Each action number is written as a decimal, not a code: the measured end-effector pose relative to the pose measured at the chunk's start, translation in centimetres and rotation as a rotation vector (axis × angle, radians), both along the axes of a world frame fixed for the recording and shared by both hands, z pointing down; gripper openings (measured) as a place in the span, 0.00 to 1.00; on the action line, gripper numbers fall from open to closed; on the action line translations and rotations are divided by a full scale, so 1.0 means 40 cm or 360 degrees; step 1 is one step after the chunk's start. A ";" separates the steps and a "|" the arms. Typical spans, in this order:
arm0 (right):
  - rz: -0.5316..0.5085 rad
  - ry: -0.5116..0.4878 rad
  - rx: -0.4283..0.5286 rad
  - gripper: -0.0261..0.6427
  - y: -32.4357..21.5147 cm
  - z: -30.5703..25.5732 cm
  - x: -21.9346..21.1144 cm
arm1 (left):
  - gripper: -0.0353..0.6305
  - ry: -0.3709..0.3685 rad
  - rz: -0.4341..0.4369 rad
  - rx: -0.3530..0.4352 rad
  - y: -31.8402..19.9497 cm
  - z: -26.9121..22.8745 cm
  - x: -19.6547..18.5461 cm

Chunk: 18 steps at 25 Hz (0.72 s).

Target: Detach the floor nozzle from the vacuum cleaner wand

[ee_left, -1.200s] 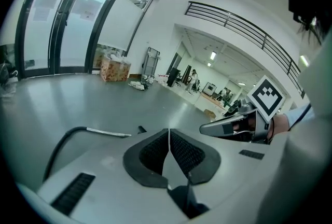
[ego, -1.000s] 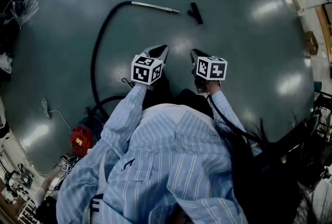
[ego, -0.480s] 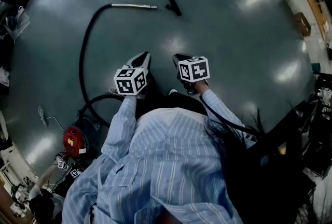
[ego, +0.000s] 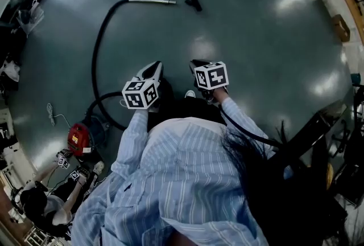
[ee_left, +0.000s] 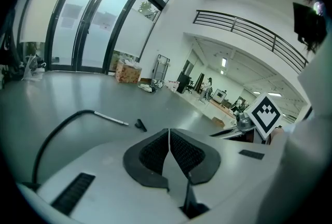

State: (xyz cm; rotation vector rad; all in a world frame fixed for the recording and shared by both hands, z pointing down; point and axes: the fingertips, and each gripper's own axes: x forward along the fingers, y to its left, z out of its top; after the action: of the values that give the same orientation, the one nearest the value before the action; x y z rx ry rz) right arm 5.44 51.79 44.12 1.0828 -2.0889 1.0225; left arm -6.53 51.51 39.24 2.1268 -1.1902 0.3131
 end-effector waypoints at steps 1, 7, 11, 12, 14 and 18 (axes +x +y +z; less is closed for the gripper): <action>-0.0001 -0.0006 0.0001 0.10 0.009 0.002 0.001 | 0.08 0.0003 -0.0009 0.0009 0.008 -0.006 -0.002; 0.0002 -0.0049 -0.0018 0.10 0.044 0.023 0.006 | 0.08 0.0053 -0.0035 0.0012 0.019 -0.019 0.004; 0.0030 -0.0096 -0.0003 0.10 0.050 0.026 -0.004 | 0.08 0.0096 -0.0062 0.0000 0.034 -0.026 -0.016; 0.0039 -0.0118 -0.0004 0.10 0.051 0.024 -0.013 | 0.08 0.0101 -0.0071 -0.0001 0.040 -0.032 -0.029; 0.0049 -0.0146 -0.0010 0.10 0.056 0.014 -0.036 | 0.08 0.0101 -0.0091 -0.0002 0.058 -0.041 -0.062; 0.0033 -0.0119 0.0006 0.10 0.103 -0.007 -0.088 | 0.08 0.0108 -0.0130 -0.0012 0.104 -0.042 -0.141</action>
State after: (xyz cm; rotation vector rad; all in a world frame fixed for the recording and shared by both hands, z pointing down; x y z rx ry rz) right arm 1.91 55.90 43.85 1.0853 -2.1433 1.0847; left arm -12.18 55.66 37.57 2.0594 -1.2309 0.2073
